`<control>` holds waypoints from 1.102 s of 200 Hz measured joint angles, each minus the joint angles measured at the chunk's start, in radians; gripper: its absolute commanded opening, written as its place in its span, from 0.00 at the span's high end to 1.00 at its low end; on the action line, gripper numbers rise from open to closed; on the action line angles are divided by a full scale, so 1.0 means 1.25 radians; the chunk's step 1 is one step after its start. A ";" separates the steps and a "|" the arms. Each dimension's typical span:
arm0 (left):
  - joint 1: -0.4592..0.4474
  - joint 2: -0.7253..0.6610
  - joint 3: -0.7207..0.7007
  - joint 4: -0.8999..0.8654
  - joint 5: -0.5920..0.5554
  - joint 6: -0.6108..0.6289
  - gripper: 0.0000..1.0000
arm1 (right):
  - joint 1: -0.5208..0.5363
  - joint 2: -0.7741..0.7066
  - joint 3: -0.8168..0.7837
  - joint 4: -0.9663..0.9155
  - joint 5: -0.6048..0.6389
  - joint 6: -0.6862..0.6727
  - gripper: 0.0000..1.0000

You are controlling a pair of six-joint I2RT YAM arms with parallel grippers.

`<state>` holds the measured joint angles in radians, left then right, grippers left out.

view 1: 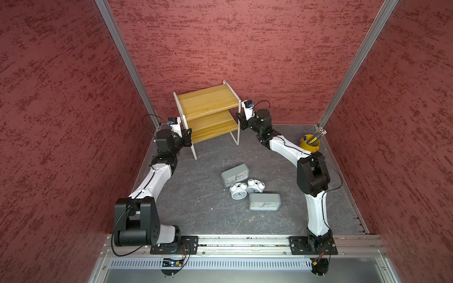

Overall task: Place the alarm clocks on the shelf by style
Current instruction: Move the shelf to the center of the board.

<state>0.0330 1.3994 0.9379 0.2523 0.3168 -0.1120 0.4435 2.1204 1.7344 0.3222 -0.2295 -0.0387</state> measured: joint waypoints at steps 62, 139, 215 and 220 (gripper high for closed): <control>-0.052 0.047 0.037 0.009 0.022 0.049 0.92 | -0.010 -0.173 -0.231 0.032 0.086 -0.006 0.87; -0.131 0.069 0.053 0.015 0.073 0.067 0.95 | -0.014 -0.414 -0.469 -0.035 0.207 -0.011 0.86; -0.201 0.033 0.031 -0.018 0.058 0.070 0.94 | -0.016 -0.567 -0.607 -0.065 0.266 -0.011 0.84; -0.204 0.028 0.027 -0.019 0.057 0.070 0.94 | -0.016 -0.574 -0.615 -0.064 0.268 -0.011 0.83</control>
<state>-0.2226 1.4342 0.9718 0.2283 0.3882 -0.0238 0.4240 1.4025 0.9661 0.2420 0.1059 -0.0525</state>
